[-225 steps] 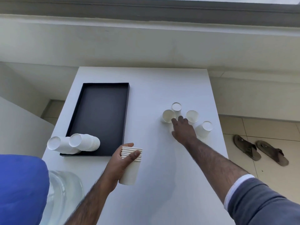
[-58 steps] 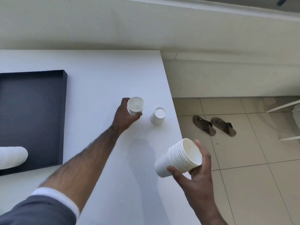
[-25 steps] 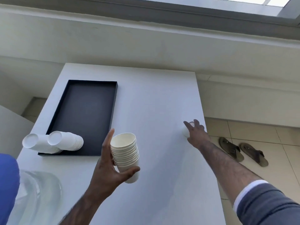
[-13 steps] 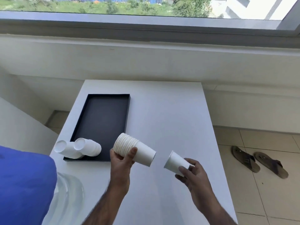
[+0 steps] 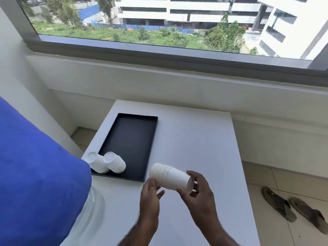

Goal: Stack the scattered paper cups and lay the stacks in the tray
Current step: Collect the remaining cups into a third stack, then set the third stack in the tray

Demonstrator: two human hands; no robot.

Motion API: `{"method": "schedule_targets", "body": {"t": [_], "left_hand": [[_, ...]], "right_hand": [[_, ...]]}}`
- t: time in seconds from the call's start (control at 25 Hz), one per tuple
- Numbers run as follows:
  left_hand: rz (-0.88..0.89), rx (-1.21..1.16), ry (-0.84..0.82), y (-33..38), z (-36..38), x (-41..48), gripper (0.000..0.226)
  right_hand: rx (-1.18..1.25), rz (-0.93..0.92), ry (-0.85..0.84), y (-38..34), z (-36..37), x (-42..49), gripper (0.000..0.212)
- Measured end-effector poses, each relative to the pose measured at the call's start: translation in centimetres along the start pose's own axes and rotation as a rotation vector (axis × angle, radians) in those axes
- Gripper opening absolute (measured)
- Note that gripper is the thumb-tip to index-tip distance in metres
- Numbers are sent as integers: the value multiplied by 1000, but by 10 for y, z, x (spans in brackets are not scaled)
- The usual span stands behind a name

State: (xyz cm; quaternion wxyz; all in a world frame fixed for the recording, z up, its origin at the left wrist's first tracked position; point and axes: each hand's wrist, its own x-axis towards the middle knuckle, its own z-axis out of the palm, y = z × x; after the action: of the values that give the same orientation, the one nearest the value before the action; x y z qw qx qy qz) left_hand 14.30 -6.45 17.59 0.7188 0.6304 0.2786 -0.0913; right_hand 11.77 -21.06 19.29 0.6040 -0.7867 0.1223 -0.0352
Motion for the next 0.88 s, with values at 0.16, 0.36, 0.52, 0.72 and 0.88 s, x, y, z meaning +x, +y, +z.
{"method": "schedule_targets", "body": {"t": [0.16, 0.36, 0.52, 0.72, 0.88], "left_hand": [[4, 4, 147, -12, -26, 26, 30], [-189, -107, 101, -12, -47, 85, 40], [-369, -256, 77, -16, -66, 146, 44], [-399, -361, 105, -9, -70, 183, 44], [-427, -423, 56, -8, -65, 200, 59]], "right_hand": [[-183, -80, -128, 7, 31, 25, 55], [-352, -99, -304, 8, 94, 73, 56], [-531, -153, -412, 11, 144, 109, 56], [-664, -156, -473, 10, 182, 146, 58], [-779, -170, -566, 12, 197, 163, 55]]}}
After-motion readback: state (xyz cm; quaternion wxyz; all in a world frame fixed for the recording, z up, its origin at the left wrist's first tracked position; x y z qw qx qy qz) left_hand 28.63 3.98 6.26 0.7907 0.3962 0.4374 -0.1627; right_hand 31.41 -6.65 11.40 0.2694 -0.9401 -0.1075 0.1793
